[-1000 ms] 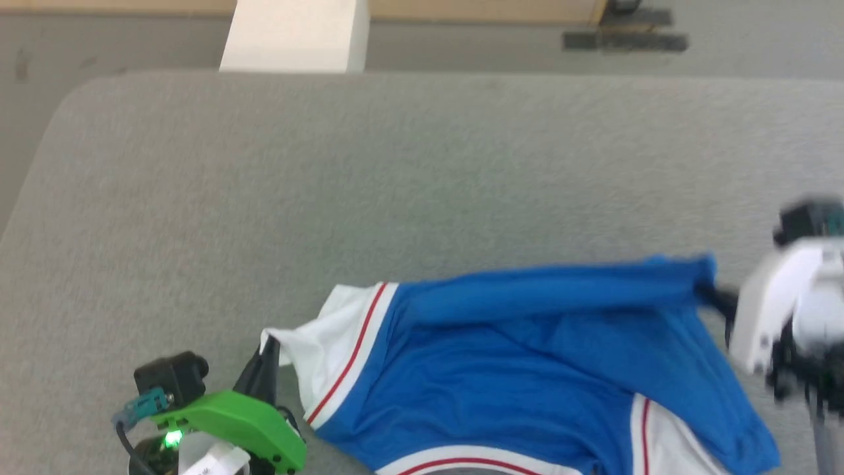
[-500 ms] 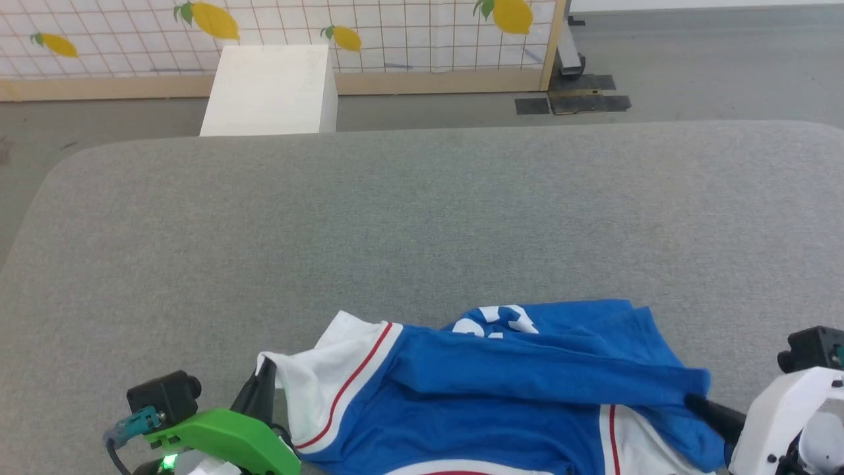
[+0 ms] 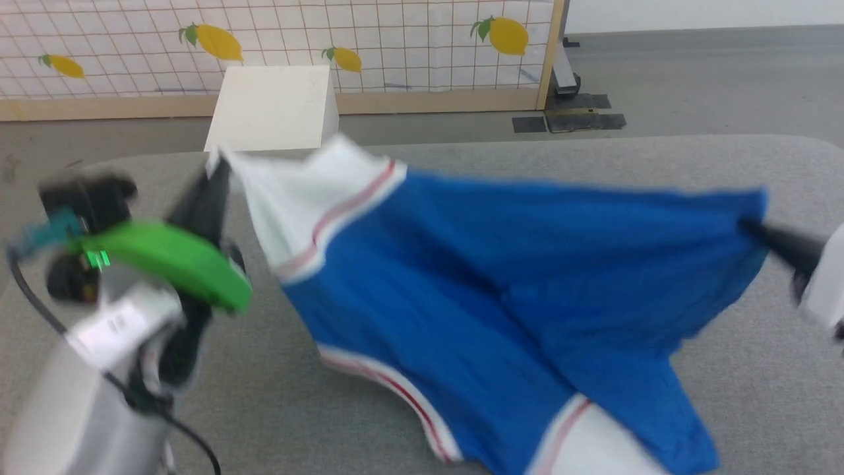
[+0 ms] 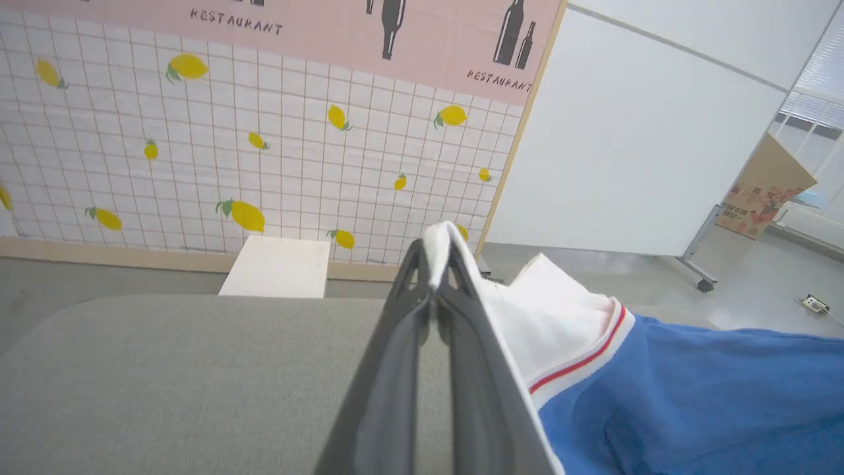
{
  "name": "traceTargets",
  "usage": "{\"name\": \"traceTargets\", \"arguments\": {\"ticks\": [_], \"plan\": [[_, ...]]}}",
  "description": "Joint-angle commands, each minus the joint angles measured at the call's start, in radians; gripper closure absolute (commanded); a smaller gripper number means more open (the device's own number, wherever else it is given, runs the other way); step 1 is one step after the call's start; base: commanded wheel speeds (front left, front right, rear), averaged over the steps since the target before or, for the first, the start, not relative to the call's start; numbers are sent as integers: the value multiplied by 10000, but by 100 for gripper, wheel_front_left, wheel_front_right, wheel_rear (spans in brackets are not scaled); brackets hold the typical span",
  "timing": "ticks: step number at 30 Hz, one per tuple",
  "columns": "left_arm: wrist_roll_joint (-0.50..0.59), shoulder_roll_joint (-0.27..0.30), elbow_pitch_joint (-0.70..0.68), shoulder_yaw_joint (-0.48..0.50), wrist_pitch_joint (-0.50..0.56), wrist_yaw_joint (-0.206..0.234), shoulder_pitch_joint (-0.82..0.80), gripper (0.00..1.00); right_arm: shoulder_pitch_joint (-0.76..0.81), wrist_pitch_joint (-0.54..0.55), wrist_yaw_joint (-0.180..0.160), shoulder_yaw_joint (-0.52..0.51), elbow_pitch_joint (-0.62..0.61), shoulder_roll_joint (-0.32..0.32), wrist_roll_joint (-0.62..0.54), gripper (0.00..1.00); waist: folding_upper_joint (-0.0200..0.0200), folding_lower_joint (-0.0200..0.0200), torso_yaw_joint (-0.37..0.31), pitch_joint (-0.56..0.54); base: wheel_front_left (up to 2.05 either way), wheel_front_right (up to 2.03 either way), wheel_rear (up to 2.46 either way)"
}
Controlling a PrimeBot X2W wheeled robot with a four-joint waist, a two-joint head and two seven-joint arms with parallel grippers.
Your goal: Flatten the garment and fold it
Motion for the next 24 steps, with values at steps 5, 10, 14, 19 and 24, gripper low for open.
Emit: {"name": "traceTargets", "arguments": {"ticks": [5,10,14,19,24], "plan": [[371,338,226,28,366,-340,-2283,100,-1587,225,-11,-281,346,-585,215,100,0,1,89,24,0,0,0],[537,430,817,-26,575,-554,-3839,100,-2492,435,-11,-360,710,-860,266,100,0,1,91,134,0,0,0],[618,530,1521,-159,854,-786,-4855,100,-3087,630,-11,-344,944,-967,104,100,0,1,125,496,0,0,0],[837,700,2679,-300,1260,-1010,-6386,100,-4308,707,-11,-13,1247,-999,-246,100,0,1,104,1415,0,0,0],[1351,817,3875,-476,1282,-1253,-8406,100,-6346,477,-11,373,1872,-767,-909,100,0,1,6,2825,0,0,0]]}}
